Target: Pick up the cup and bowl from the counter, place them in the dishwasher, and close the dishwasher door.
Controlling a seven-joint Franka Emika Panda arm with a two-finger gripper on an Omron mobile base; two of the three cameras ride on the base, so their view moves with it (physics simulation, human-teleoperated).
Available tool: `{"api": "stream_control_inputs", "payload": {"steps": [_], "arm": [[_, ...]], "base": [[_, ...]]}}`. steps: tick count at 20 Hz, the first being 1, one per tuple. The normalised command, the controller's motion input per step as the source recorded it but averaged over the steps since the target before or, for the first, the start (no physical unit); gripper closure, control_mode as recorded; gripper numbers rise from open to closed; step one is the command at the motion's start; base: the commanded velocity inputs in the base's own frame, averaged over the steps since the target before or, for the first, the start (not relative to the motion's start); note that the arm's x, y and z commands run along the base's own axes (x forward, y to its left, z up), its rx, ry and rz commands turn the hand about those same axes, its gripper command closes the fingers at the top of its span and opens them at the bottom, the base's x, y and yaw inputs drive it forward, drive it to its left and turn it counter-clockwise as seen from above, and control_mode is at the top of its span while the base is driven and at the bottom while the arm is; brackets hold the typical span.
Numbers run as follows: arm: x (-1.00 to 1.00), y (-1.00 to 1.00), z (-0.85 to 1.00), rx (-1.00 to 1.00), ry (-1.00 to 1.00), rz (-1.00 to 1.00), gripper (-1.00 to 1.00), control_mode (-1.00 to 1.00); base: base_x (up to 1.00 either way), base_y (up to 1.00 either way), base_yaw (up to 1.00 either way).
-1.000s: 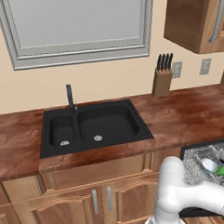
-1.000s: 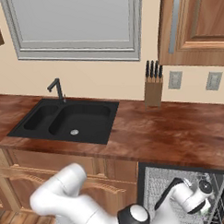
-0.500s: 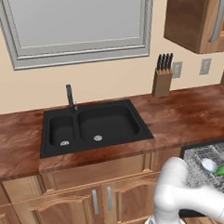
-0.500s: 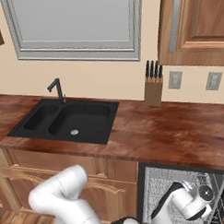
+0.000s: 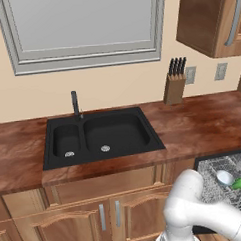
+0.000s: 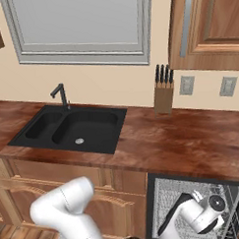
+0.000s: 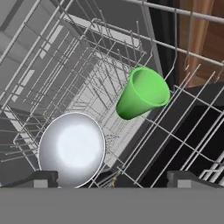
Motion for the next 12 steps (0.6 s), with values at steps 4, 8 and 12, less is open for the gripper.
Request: {"api": "stream_control_inputs", "payload": {"steps": [4, 8, 12], "arm": [[-0.14, 0.00, 0.13, 0.00, -0.01, 0.00, -1.00, -1.00], [-0.15, 0.00, 0.10, 0.00, -0.01, 0.00, -1.00, -1.00], [-0.16, 0.00, 0.06, 0.03, -0.02, 0.00, -1.00, -1.00]], "base": [[0.00, 0.00, 0.00], [0.00, 0.00, 0.00], [0.00, 0.00, 0.00]]}}
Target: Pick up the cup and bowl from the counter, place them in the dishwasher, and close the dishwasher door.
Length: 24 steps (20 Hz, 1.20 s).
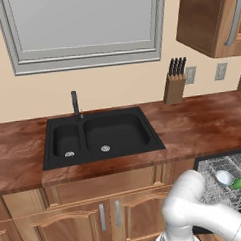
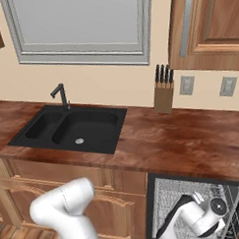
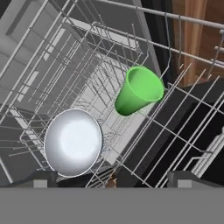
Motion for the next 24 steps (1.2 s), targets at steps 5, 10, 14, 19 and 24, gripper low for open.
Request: {"api": "stream_control_inputs", "payload": {"steps": [5, 10, 14, 19, 24], "arm": [[-0.31, 0.00, 0.13, 0.01, -0.05, 0.00, -1.00, -1.00], [-0.43, 0.00, 0.13, 0.00, -0.07, 0.00, -1.00, -1.00], [-0.51, 0.05, 0.13, 0.00, -0.09, 0.00, -1.00, -1.00], [-0.43, 0.12, 0.13, 0.00, -0.09, 0.00, -1.00, -1.00], [-0.42, 0.15, 0.18, 0.00, -0.10, 0.00, -1.00, -1.00]], "base": [[0.00, 0.00, 0.00], [0.00, 0.00, 0.00], [0.00, 0.00, 0.00], [0.00, 0.00, 0.00], [0.00, 0.00, 0.00]]}}
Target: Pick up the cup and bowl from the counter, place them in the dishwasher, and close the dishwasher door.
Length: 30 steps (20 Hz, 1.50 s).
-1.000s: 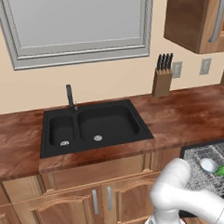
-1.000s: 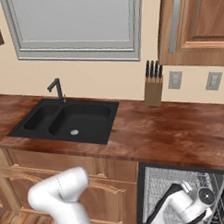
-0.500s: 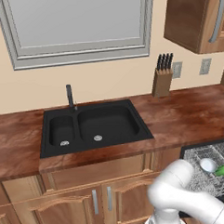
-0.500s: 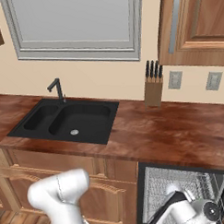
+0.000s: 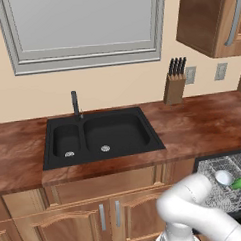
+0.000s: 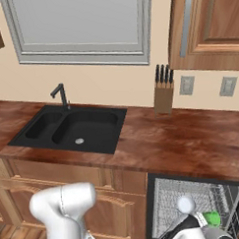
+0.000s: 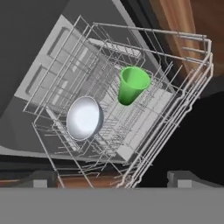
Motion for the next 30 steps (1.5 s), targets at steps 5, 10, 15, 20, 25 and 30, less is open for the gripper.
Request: {"api": "stream_control_inputs", "payload": {"steps": [5, 10, 15, 20, 25, 30], "arm": [[-0.43, 0.13, 0.36, 0.00, -0.11, 0.00, -1.00, -1.00], [-0.48, 0.05, 0.53, 0.00, -0.12, 0.00, -1.00, -1.00], [-0.58, 0.05, 0.39, 0.03, -0.13, 0.00, -1.00, -1.00], [-0.56, 0.07, 0.02, 0.04, -0.11, 0.00, -1.00, -1.00], [-0.57, 0.07, 0.00, 0.05, -0.11, 0.00, -1.00, -1.00], [-0.70, 0.02, 0.00, 0.07, -0.13, 0.00, -1.00, -1.00]], "base": [[0.00, 0.00, 0.00], [0.00, 0.00, 0.00], [0.00, 0.00, 0.00], [0.00, 0.00, 0.00], [0.00, 0.00, 0.00], [0.00, 0.00, 0.00]]}}
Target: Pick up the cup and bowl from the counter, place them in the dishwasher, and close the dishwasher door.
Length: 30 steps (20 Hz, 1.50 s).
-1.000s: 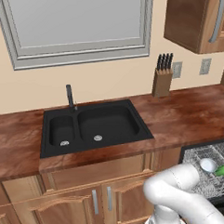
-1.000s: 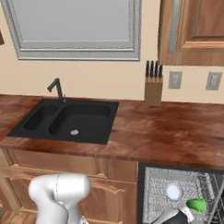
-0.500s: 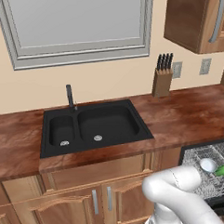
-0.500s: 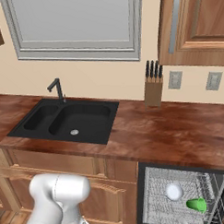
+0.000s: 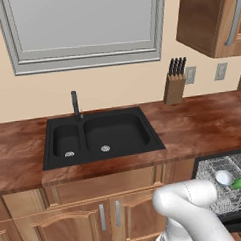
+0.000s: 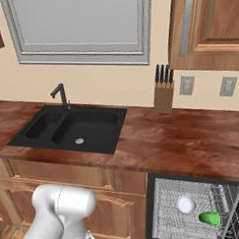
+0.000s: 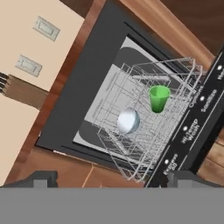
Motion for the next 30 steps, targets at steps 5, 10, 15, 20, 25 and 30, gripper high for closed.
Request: {"api": "stream_control_inputs", "payload": {"steps": [5, 10, 15, 20, 25, 30], "arm": [[-0.49, 0.00, -0.25, 0.06, -0.11, 0.00, -1.00, -1.00], [-0.16, 0.00, -0.39, 0.04, -0.09, 0.00, -1.00, -1.00], [0.00, -0.01, -0.41, 0.05, -0.07, 0.00, -1.00, -1.00], [0.00, -0.20, -0.23, 0.06, -0.10, 0.00, -1.00, -1.00], [0.00, -0.33, -0.17, 0.07, -0.11, 0.00, -1.00, -1.00], [0.00, -0.31, -0.36, 0.05, -0.08, 0.00, -1.00, -1.00]], "base": [[0.00, 0.00, 0.00], [0.00, 0.00, 0.00], [0.00, 0.00, 0.00], [0.00, 0.00, 0.00], [0.00, 0.00, 0.00], [0.00, 0.00, 0.00]]}}
